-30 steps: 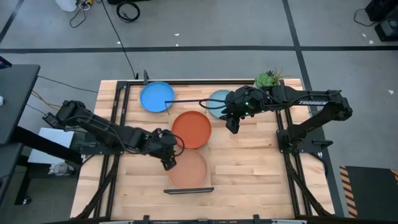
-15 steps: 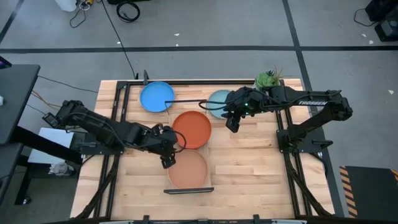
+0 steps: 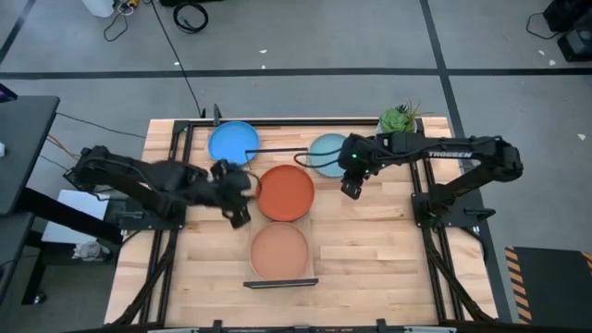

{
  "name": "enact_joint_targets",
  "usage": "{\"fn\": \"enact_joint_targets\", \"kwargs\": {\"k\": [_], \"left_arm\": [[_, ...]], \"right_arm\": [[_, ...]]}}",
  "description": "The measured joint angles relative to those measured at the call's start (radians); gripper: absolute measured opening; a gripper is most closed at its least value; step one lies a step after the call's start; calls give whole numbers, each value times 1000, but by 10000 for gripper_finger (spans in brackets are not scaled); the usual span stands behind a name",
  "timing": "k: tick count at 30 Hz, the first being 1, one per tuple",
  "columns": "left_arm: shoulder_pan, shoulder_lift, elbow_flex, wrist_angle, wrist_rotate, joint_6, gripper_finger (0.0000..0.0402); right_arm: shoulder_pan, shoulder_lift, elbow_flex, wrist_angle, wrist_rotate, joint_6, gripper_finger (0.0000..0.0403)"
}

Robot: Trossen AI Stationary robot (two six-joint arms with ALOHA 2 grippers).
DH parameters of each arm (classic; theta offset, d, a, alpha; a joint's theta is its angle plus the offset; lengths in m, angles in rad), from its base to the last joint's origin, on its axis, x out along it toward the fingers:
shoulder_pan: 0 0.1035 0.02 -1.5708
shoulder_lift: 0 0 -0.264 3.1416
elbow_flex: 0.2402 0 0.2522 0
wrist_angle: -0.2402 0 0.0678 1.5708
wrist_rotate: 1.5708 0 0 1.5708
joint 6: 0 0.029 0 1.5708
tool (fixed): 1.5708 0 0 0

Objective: Place and stack plates onto a shelf
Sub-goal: Stack the light blue plate on the brown plate on the shelf

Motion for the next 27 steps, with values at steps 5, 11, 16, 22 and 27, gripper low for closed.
{"fn": "enact_joint_targets", "kwargs": {"k": [5,11,16,22,27], "left_arm": [[85,-94,-1,15,-90,-3,121],[141,-158,-1,170,-224,-15,121],[154,-156,-1,372,-264,66,121],[154,-141,-2,628,-243,285,121],[154,-138,-1,765,-246,447,121]], "right_arm": [[-89,0,-99,70,-12,-94,138],[-162,0,-236,280,-51,-367,138],[-199,0,-357,542,-55,-527,139],[-254,0,-486,749,-117,-534,139],[-276,0,-587,870,-130,-571,139]]}}
